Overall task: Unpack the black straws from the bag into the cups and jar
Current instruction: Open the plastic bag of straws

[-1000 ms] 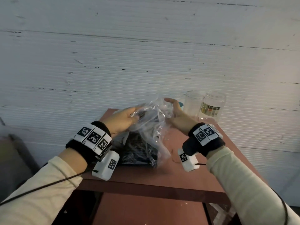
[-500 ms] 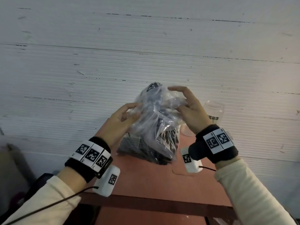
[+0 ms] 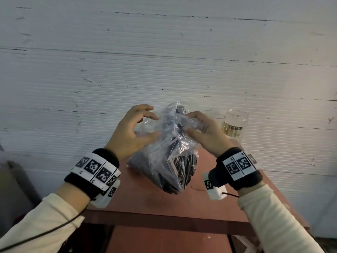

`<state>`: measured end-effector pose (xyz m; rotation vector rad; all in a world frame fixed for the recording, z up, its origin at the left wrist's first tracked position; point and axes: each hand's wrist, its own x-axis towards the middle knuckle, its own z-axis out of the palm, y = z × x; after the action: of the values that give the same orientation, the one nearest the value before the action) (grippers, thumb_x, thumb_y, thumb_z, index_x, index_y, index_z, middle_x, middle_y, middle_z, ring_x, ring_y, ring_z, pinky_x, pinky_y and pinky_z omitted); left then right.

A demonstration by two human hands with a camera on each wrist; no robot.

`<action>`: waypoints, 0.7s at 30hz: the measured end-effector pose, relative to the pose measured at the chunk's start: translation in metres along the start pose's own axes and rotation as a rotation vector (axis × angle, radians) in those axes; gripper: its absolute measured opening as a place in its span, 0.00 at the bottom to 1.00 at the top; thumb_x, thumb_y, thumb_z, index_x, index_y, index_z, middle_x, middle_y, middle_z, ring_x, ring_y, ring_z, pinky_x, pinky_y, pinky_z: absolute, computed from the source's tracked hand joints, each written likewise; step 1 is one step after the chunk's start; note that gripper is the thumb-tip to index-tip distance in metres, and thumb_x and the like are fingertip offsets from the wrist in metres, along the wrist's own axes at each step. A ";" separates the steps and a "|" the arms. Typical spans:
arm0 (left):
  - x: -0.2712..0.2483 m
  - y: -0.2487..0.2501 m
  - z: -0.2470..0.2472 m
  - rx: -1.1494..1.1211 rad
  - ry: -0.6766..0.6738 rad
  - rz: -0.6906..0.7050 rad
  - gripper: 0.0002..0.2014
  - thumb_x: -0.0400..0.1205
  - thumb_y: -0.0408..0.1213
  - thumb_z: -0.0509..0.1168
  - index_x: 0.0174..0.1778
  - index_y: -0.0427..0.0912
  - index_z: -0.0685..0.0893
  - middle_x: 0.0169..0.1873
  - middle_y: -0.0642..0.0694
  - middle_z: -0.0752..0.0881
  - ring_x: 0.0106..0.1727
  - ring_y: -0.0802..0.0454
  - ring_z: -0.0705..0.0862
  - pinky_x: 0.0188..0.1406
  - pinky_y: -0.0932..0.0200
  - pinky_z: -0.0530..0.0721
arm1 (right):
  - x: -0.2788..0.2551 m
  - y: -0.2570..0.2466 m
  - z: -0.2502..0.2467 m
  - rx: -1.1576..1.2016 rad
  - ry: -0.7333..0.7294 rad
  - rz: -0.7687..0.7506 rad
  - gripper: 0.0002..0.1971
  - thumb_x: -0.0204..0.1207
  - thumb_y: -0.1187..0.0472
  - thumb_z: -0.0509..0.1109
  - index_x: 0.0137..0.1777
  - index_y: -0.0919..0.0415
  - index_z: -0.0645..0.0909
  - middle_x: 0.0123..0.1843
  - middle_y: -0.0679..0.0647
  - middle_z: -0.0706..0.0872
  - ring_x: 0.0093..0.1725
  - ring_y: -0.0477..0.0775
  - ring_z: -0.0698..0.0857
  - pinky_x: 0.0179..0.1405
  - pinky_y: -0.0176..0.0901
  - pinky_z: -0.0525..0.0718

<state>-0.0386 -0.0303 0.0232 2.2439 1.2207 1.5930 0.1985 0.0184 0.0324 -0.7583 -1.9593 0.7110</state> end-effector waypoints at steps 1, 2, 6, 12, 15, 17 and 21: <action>0.003 0.001 0.000 0.030 -0.003 0.029 0.14 0.73 0.44 0.78 0.52 0.50 0.85 0.67 0.60 0.78 0.73 0.63 0.74 0.73 0.58 0.72 | 0.001 0.002 0.000 -0.028 0.015 -0.004 0.10 0.78 0.62 0.71 0.56 0.49 0.79 0.65 0.53 0.78 0.58 0.52 0.84 0.64 0.43 0.83; 0.005 0.003 0.000 0.042 -0.015 0.035 0.11 0.75 0.42 0.77 0.50 0.47 0.85 0.66 0.62 0.80 0.72 0.65 0.75 0.72 0.59 0.73 | 0.002 0.003 -0.001 -0.062 0.035 -0.023 0.09 0.79 0.62 0.70 0.56 0.49 0.80 0.67 0.51 0.72 0.62 0.46 0.78 0.68 0.34 0.77; 0.013 0.006 0.002 -0.116 -0.122 -0.077 0.04 0.80 0.34 0.69 0.43 0.43 0.80 0.56 0.67 0.86 0.61 0.66 0.84 0.59 0.69 0.81 | 0.008 0.001 -0.002 -0.180 0.093 -0.175 0.10 0.81 0.63 0.68 0.61 0.59 0.83 0.60 0.42 0.75 0.60 0.29 0.75 0.61 0.20 0.71; 0.017 0.002 0.007 -0.266 -0.174 -0.279 0.07 0.86 0.44 0.62 0.41 0.51 0.77 0.35 0.38 0.86 0.36 0.44 0.74 0.39 0.48 0.71 | 0.007 -0.002 -0.001 -0.057 -0.004 -0.164 0.06 0.85 0.65 0.61 0.59 0.59 0.68 0.29 0.41 0.82 0.29 0.43 0.80 0.36 0.36 0.80; 0.015 -0.003 0.009 -0.280 -0.163 -0.363 0.05 0.87 0.38 0.59 0.52 0.53 0.78 0.28 0.57 0.85 0.33 0.55 0.79 0.40 0.55 0.78 | 0.007 0.006 0.004 -0.043 0.000 -0.088 0.07 0.85 0.64 0.61 0.59 0.57 0.67 0.31 0.43 0.81 0.26 0.45 0.77 0.30 0.37 0.78; 0.012 -0.006 0.009 -0.312 -0.186 -0.408 0.13 0.88 0.35 0.57 0.60 0.61 0.76 0.35 0.57 0.88 0.39 0.57 0.85 0.43 0.53 0.83 | 0.008 0.017 0.003 -0.033 0.026 -0.027 0.05 0.84 0.66 0.61 0.55 0.58 0.70 0.45 0.48 0.82 0.27 0.42 0.79 0.32 0.34 0.80; 0.005 -0.015 0.006 -0.311 -0.268 -0.455 0.11 0.84 0.39 0.61 0.57 0.61 0.81 0.52 0.55 0.88 0.54 0.46 0.84 0.54 0.34 0.80 | 0.006 0.030 -0.002 -0.066 0.063 0.021 0.05 0.83 0.69 0.63 0.50 0.59 0.75 0.45 0.49 0.83 0.33 0.44 0.84 0.39 0.35 0.85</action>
<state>-0.0412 -0.0153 0.0164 1.7583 1.1999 1.1734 0.2050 0.0424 0.0143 -0.8326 -1.9287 0.6298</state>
